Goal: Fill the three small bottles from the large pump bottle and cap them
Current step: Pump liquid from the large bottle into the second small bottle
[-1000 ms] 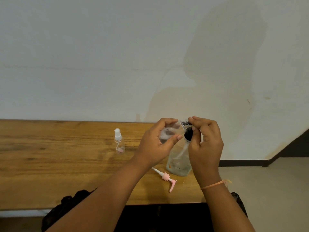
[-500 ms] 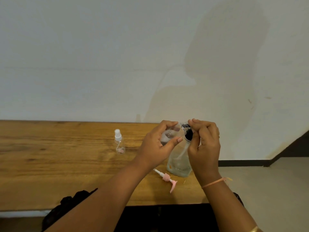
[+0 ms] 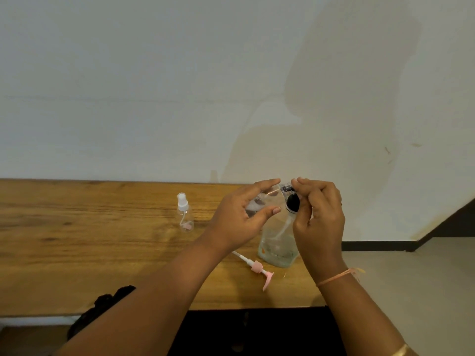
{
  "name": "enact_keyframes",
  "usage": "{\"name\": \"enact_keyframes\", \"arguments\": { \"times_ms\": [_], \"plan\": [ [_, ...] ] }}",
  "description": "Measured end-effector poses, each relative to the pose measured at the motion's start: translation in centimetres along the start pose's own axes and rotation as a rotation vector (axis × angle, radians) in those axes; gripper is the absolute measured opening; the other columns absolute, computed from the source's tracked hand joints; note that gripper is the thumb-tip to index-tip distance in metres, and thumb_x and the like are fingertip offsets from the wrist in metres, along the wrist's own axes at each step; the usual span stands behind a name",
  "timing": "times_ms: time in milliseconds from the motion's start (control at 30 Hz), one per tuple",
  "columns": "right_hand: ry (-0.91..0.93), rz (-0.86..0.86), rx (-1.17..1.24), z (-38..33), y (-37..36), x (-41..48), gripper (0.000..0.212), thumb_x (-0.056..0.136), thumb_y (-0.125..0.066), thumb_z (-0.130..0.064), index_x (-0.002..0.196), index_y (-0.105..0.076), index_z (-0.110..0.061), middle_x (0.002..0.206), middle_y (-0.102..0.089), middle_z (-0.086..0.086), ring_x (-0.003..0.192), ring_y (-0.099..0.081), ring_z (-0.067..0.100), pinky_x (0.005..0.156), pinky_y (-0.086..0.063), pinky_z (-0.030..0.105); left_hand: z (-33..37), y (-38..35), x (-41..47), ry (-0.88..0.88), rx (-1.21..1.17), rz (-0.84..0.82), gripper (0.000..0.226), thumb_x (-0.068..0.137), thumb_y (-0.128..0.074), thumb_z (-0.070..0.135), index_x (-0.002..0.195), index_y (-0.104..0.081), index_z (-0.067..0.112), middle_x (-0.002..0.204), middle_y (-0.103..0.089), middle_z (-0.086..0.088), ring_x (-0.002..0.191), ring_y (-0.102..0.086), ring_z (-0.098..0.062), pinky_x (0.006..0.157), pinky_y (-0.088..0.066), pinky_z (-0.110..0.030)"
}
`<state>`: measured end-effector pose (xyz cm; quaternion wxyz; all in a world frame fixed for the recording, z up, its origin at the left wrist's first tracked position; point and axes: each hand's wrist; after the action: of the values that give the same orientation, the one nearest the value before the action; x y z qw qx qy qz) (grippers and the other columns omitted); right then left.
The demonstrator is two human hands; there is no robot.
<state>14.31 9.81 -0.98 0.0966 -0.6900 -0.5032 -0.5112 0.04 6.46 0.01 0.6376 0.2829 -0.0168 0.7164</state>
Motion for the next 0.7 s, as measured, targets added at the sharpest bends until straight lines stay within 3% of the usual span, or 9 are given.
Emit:
{"name": "enact_keyframes", "arguments": {
  "times_ms": [167,333,533,700],
  "plan": [
    [-0.017,0.016,0.042,-0.6,0.3,0.7,0.028,0.081,-0.052,0.01,0.101,-0.068,-0.002,0.097,-0.06,0.01,0.095,-0.055,0.02,0.087,-0.04,0.007,0.3,0.0,0.1,-0.043,0.005,0.017,0.047,0.083,-0.069,0.024,0.122,-0.05,0.044,0.109,-0.059,0.025,0.107,-0.056,0.008,0.088,-0.043,-0.007],
    [0.004,0.014,0.033,-0.7,0.0,0.6,0.025,0.084,-0.051,0.004,0.102,-0.068,-0.001,0.097,-0.061,0.01,0.095,-0.053,0.017,0.087,-0.038,0.004,-0.1,0.3,0.2,-0.035,0.011,0.021,0.048,0.083,-0.069,0.02,0.12,-0.05,0.043,0.108,-0.059,0.026,0.104,-0.055,0.012,0.083,-0.042,-0.004],
    [0.021,-0.007,0.02,0.6,0.0,0.1,0.028,0.082,-0.053,0.011,0.104,-0.066,0.0,0.098,-0.06,0.013,0.097,-0.054,0.019,0.091,-0.038,0.007,-0.5,-0.2,0.1,0.003,0.007,-0.006,0.047,0.084,-0.069,0.022,0.122,-0.051,0.042,0.113,-0.06,0.02,0.11,-0.054,0.008,0.088,-0.04,-0.004],
    [-0.007,0.021,0.045,-0.3,0.2,0.4,0.03,0.081,-0.052,0.011,0.104,-0.067,-0.002,0.099,-0.06,0.011,0.096,-0.055,0.019,0.09,-0.04,0.008,0.2,-0.1,0.1,-0.014,0.009,0.021,0.049,0.084,-0.069,0.019,0.119,-0.049,0.047,0.109,-0.062,0.019,0.104,-0.056,0.008,0.079,-0.043,-0.003]
  ]
}}
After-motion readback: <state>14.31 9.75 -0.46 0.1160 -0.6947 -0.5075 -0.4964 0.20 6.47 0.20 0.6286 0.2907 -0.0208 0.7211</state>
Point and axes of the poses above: each hand's wrist, its own x-axis towards the middle knuckle, its own y-axis out of the back of the hand, z = x × y
